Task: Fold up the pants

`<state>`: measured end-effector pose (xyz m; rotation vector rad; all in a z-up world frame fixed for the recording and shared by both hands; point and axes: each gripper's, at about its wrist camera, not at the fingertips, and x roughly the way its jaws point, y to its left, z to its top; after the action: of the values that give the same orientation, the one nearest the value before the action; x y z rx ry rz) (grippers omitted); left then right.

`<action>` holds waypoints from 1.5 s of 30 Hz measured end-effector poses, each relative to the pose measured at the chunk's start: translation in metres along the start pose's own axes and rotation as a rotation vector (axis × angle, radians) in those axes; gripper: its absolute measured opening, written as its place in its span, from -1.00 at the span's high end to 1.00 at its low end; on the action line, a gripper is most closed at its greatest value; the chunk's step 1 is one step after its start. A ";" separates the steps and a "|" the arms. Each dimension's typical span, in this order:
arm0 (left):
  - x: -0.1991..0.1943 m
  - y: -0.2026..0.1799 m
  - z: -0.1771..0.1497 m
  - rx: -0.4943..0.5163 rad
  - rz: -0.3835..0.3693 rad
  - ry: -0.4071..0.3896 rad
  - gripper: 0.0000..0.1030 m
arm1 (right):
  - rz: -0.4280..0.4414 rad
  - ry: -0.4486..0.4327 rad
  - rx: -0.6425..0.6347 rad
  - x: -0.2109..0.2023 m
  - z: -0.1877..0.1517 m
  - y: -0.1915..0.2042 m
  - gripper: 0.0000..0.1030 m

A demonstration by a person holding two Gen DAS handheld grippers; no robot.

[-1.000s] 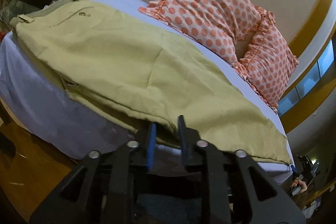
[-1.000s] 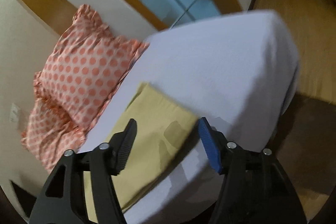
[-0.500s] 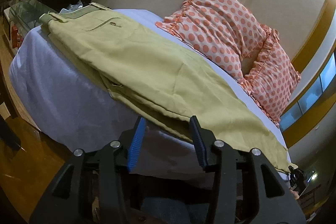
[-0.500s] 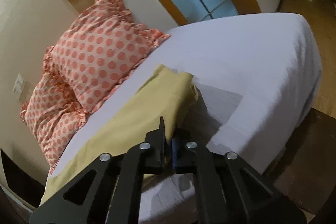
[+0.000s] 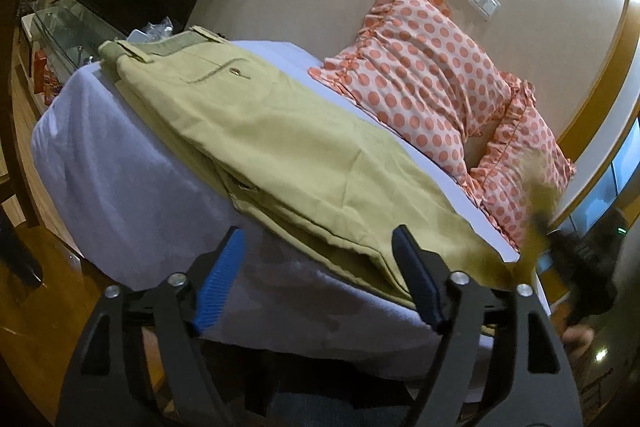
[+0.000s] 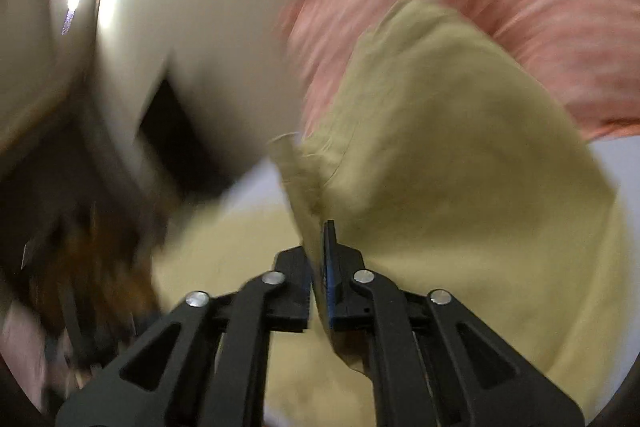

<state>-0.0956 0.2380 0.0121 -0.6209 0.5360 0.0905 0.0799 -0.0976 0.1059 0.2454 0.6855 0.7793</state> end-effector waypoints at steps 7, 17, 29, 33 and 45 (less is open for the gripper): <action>-0.007 0.032 0.019 -0.079 0.029 -0.054 -0.53 | -0.020 0.066 -0.016 0.023 -0.030 0.014 -0.67; 0.010 0.080 0.055 -0.298 0.019 -0.097 -0.40 | -0.071 0.021 0.111 0.005 -0.027 -0.026 -0.67; 0.018 0.123 0.087 -0.507 0.008 -0.070 -0.37 | -0.038 0.050 0.100 0.018 -0.032 -0.014 -0.67; 0.019 0.123 0.077 -0.593 -0.078 -0.028 -0.38 | -0.038 0.058 0.107 0.024 -0.031 -0.014 -0.67; 0.040 0.149 0.100 -0.659 -0.072 -0.041 0.14 | -0.023 0.062 0.115 0.029 -0.033 -0.017 -0.67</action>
<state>-0.0520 0.4139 -0.0187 -1.2766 0.4396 0.2156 0.0832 -0.0894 0.0598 0.3187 0.7918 0.7288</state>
